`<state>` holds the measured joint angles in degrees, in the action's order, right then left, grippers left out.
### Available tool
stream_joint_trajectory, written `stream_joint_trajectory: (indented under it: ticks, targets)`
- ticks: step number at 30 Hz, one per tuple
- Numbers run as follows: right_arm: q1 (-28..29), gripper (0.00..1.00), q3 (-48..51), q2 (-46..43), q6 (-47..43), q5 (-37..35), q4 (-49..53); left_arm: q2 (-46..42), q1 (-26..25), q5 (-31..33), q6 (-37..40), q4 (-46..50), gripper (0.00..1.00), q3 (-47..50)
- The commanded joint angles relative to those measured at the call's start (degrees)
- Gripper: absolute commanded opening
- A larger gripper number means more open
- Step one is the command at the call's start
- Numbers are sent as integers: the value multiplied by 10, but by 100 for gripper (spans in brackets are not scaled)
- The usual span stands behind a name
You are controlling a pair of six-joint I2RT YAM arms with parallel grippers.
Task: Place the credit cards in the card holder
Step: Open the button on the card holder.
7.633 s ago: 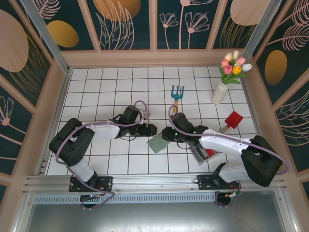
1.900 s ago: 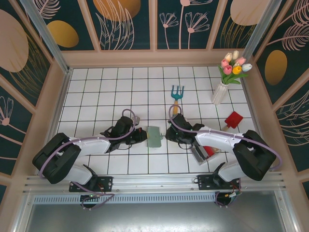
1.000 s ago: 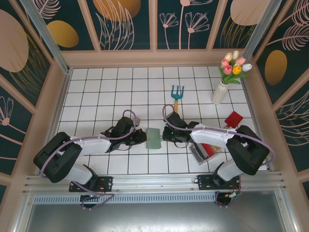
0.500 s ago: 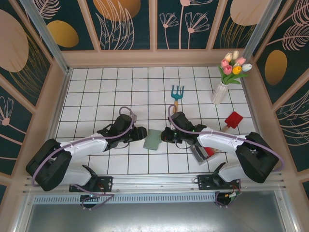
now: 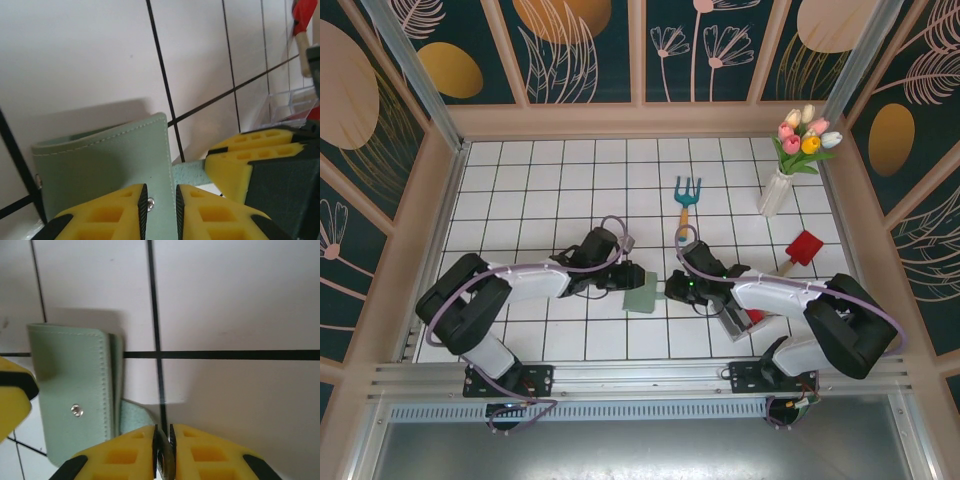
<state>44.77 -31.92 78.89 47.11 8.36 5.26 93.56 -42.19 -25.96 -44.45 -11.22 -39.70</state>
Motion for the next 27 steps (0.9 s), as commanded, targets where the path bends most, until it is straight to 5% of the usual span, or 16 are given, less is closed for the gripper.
stream_joint_trajectory:
  ticks: [1,13,18,23,27]
  targets:
    - [-1,19,5,5,10,-37,32,28,-2,-20,14,-8,24,-14]
    - [63,28,-51,78,11,-153,147,29,-3,10,-2,-4,22,35]
    - [103,29,-116,107,24,-253,241,4,-2,16,-8,-3,21,56]
    - [109,31,-147,29,8,-256,245,-29,-3,5,-20,-3,19,85]
    - [93,43,-152,-95,53,-296,291,-89,-4,16,-42,-9,21,125]
